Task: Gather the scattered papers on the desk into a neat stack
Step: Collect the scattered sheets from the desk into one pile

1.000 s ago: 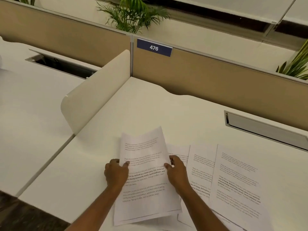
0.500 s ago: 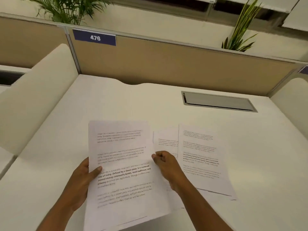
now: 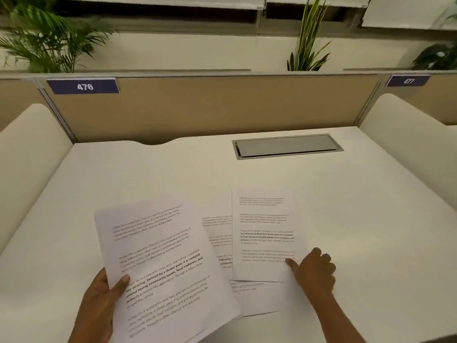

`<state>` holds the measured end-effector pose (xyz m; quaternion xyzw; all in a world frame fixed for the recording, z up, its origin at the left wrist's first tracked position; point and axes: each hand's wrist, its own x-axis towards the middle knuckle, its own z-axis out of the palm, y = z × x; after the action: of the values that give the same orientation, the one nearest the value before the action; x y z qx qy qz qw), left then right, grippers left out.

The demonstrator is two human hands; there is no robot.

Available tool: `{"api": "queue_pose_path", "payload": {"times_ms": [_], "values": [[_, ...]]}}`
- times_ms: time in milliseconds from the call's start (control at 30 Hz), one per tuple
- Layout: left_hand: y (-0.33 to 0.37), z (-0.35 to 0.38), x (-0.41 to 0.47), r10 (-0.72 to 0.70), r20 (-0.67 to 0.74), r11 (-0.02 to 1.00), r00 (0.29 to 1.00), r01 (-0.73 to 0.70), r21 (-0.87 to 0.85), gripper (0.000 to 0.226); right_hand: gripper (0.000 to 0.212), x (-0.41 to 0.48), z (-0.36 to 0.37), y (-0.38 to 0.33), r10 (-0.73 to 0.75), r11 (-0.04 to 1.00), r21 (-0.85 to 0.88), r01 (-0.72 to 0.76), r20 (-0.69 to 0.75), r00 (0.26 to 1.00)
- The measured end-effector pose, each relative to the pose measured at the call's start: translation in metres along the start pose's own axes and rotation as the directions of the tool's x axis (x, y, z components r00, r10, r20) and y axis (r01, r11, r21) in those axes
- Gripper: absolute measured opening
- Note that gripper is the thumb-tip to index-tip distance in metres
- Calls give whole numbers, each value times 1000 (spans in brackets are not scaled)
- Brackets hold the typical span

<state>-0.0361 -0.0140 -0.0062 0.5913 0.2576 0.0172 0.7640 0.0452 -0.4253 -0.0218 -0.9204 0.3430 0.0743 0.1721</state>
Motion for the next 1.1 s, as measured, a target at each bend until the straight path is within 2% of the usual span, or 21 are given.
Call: {"api": "queue_pose_path", "payload": {"times_ms": [200,333,400,500,633,767,900,1100], "values": [[-1,29,-8,16,-34,999,999,-14,36,31,56,5,2,6,-69,994,-88,62,-77,995],[-2,40,-16,31,-62,997,998,-27,66,37,37,7,5,14,-121,989,76,130,-113,986],[-1,44,-22,36,-75,997,997,-30,77,38,27,8,7,20,-154,979,105,172,-160,975],[0,51,-31,50,-88,995,995,-43,88,35,21,9,9,31,-216,957,144,251,-221,951],[0,56,-37,41,-122,996,992,-30,88,29,16,11,9,36,-221,918,264,295,-278,935],[-1,59,-46,69,-144,993,987,-53,109,26,14,14,5,35,-210,856,388,340,-339,917],[-3,57,-51,75,-167,991,983,-55,118,32,12,21,-9,33,-154,748,591,304,-290,945],[-7,62,-56,72,-194,993,978,-52,104,26,6,27,-53,31,-119,565,773,289,-270,956]]}}
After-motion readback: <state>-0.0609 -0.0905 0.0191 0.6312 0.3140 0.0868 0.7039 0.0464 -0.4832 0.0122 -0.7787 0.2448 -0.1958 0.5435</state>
